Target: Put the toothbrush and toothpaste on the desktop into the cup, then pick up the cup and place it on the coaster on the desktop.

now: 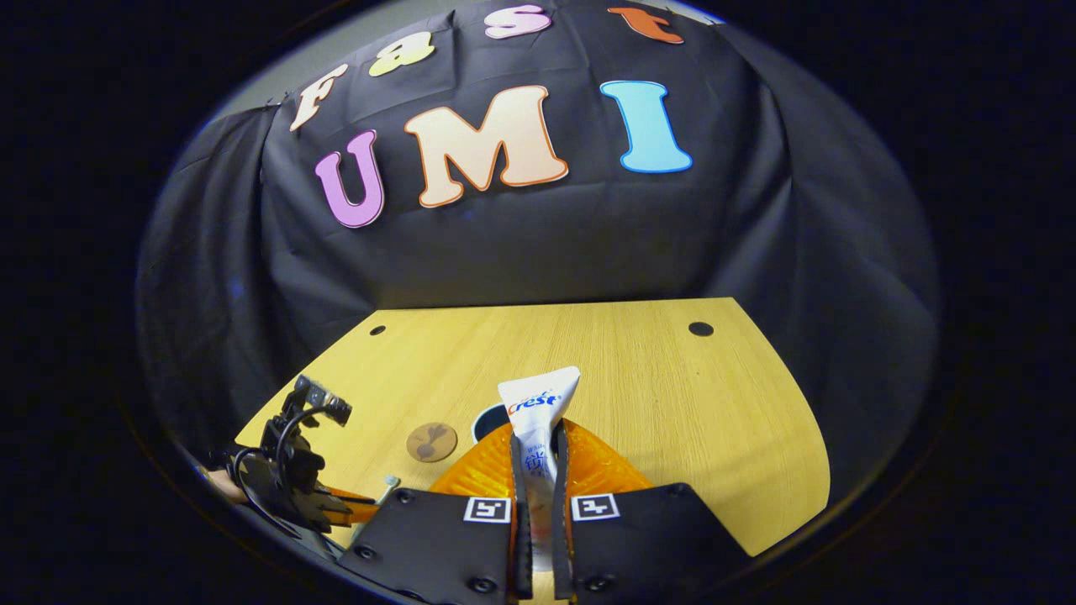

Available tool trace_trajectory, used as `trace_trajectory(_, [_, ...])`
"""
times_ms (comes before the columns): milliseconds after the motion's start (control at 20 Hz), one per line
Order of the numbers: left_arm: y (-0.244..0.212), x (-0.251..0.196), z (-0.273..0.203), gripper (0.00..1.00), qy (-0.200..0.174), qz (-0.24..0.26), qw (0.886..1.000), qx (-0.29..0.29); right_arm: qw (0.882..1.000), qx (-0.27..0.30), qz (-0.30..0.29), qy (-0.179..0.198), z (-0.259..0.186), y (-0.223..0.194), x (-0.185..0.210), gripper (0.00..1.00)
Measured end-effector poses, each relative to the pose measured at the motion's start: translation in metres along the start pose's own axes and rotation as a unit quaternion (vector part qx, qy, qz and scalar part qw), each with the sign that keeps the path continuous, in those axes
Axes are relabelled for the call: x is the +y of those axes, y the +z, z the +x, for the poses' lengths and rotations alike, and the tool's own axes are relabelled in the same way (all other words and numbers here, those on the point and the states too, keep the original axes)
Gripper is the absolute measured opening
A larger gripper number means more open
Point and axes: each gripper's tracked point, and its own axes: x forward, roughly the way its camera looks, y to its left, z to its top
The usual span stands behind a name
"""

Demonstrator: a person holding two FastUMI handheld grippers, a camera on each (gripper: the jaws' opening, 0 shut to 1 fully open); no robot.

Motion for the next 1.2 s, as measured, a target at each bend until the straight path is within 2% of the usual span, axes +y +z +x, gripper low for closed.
trace_trajectory(50, [0.000, -0.001, 0.000, 0.03, -0.003, -0.005, 1.000, -0.001, 1.000, -0.008, 0.001, 0.002, 0.002, 0.006, 0.001, 0.12])
trace_trajectory(300, [0.001, -0.004, -0.001, 0.00, -0.022, -0.048, 0.998, -0.033, 0.998, -0.056, 0.004, 0.015, 0.014, 0.037, 0.005, 0.11])
trace_trajectory(400, [0.008, -0.004, -0.011, 0.00, -0.040, -0.073, 0.994, -0.067, 0.995, -0.094, 0.007, 0.039, 0.018, 0.055, 0.016, 0.12])
trace_trajectory(600, [0.025, 0.007, -0.032, 0.00, -0.025, -0.092, 0.989, -0.116, 0.984, -0.166, -0.009, 0.066, 0.025, 0.087, 0.036, 0.12])
trace_trajectory(850, [0.064, 0.014, -0.064, 0.00, -0.024, -0.112, 0.972, -0.207, 0.975, -0.209, -0.010, 0.077, 0.043, 0.085, 0.045, 0.12])
trace_trajectory(1100, [0.098, 0.018, -0.081, 0.00, -0.023, -0.128, 0.946, -0.297, 0.971, -0.234, -0.034, 0.037, 0.071, 0.068, 0.042, 0.12])
trace_trajectory(1200, [0.104, 0.020, -0.083, 0.00, -0.019, -0.125, 0.940, -0.318, 0.971, -0.236, -0.030, 0.033, 0.075, 0.056, 0.047, 0.12])
